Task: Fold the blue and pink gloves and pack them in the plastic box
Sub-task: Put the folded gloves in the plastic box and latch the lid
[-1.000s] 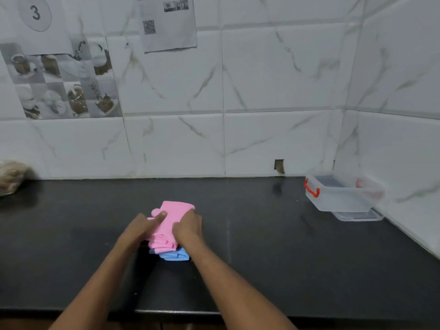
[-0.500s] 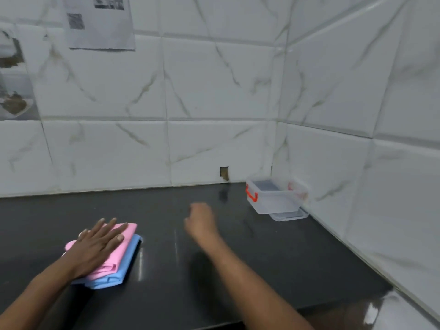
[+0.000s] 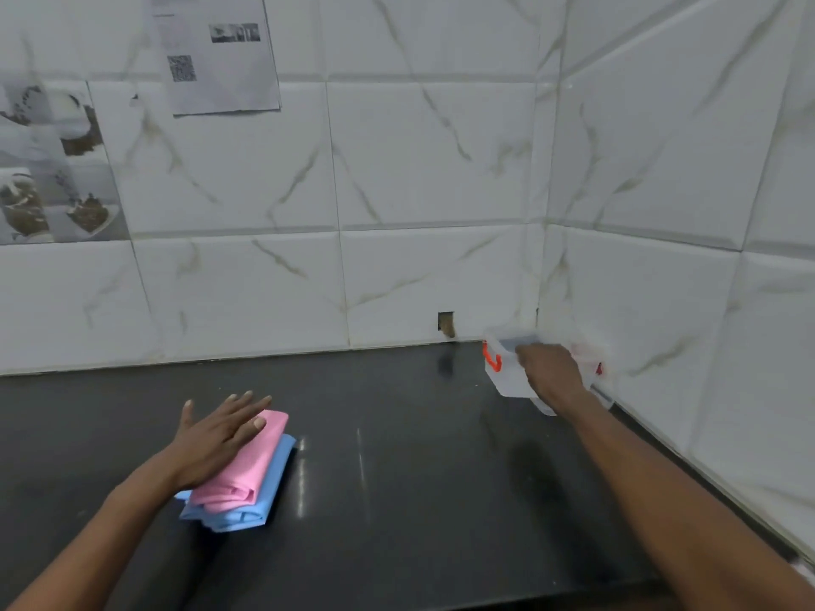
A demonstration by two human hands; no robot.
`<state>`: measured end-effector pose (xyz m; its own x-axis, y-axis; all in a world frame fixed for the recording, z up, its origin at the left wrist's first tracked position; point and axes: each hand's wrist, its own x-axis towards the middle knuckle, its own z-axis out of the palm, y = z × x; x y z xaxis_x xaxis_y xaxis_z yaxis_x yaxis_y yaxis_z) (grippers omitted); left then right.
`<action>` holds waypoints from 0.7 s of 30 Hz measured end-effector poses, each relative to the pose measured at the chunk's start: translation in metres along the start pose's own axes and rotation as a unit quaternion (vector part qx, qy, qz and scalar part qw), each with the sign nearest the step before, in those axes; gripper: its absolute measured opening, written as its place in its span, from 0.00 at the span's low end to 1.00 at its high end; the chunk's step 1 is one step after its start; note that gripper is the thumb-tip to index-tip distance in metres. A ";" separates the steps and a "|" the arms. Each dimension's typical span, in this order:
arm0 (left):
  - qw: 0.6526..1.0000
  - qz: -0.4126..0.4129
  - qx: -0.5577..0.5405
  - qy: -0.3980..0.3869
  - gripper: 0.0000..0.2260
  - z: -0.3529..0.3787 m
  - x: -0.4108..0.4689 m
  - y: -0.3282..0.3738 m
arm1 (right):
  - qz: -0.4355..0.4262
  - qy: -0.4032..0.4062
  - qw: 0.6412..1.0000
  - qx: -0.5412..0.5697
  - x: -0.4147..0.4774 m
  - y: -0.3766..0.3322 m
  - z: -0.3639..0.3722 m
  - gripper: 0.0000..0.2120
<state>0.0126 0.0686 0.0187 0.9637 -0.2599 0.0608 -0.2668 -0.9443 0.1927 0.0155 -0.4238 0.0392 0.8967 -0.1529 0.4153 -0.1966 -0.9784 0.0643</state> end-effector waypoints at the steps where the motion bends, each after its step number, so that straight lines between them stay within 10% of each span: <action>1: 1.000 -0.002 0.001 0.013 0.22 -0.004 -0.001 0.003 | -0.018 0.006 1.000 0.021 -0.002 -0.009 -0.008 0.16; 8: 0.968 0.005 -0.137 0.212 0.12 -0.013 -0.011 0.048 | -0.212 0.022 0.969 0.128 -0.053 -0.121 -0.063 0.17; 15: 0.871 -0.062 -0.467 0.141 0.20 -0.001 -0.017 0.093 | -0.265 0.007 0.957 0.121 -0.121 -0.208 -0.043 0.19; 21: 0.920 -0.094 -0.363 0.117 0.14 0.009 -0.007 0.119 | -0.261 -0.035 0.960 0.098 -0.118 -0.217 -0.027 0.23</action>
<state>-0.0256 -0.0439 0.0322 0.9880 0.0259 0.1524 -0.1116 -0.5627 0.8191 -0.0589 -0.1893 0.0007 0.8786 0.3629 0.3105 0.3589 -0.9306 0.0723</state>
